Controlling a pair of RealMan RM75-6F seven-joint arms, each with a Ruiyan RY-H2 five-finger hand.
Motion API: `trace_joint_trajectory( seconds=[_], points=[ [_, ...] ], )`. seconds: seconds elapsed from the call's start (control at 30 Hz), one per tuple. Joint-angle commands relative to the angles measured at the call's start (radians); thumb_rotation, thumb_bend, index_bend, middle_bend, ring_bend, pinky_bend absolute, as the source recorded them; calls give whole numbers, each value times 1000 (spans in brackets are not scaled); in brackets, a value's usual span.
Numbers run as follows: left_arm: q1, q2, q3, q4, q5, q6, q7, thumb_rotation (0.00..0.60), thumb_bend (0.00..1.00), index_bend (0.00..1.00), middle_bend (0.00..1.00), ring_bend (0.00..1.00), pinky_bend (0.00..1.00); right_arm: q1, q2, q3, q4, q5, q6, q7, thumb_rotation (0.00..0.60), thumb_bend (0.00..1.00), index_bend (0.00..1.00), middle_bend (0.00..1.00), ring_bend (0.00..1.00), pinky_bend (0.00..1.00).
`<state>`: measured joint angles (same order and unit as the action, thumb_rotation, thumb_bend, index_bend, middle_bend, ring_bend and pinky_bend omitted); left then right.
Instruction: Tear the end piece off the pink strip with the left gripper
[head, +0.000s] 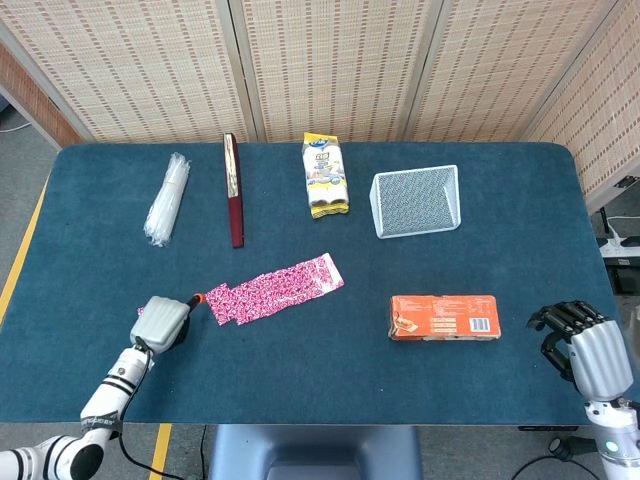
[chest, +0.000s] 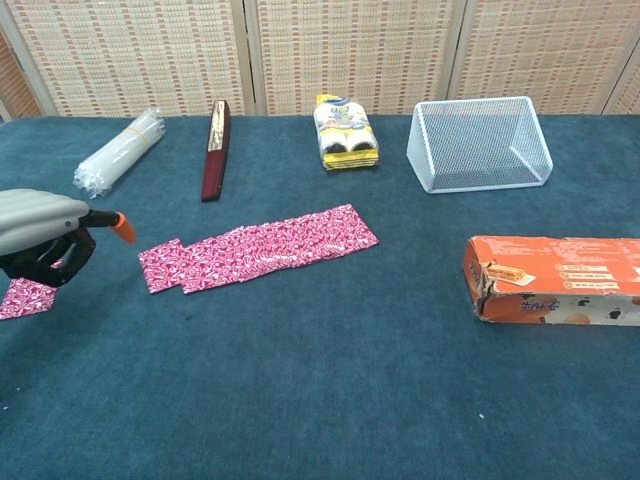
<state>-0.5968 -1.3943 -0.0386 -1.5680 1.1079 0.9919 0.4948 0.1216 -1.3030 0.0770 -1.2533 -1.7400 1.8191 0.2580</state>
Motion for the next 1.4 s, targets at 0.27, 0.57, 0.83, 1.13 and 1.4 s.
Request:
trace_joint_trajectory(
  seconds=[0.27, 0.57, 0.83, 1.13, 1.4],
  points=[
    [-57, -40, -27, 50, -68, -74, 22, 600, 807, 220, 663, 712, 661, -2, 5, 4, -4, 2, 12, 13, 600, 744, 572, 632, 524, 535],
    [-64, -46, -15, 70, -101, -99, 13, 600, 807, 264, 662, 712, 661, -3, 5, 3, -5, 4, 10, 13, 600, 743, 572, 632, 524, 535],
    [-67, -66, -3, 88, -105, -113, -8, 600, 807, 287, 662, 713, 660, -1, 5, 5, -4, 5, 9, 12, 600, 743, 572, 632, 524, 535],
    [-67, -70, -9, 76, -97, -75, -3, 600, 807, 178, 662, 712, 660, -1, 5, 5, -2, 6, 9, 18, 600, 742, 572, 632, 524, 535],
    [-67, -62, -6, 49, -90, -59, 7, 600, 806, 181, 662, 712, 661, -1, 6, 4, -4, 6, 9, 17, 600, 742, 572, 632, 524, 534]
  ],
)
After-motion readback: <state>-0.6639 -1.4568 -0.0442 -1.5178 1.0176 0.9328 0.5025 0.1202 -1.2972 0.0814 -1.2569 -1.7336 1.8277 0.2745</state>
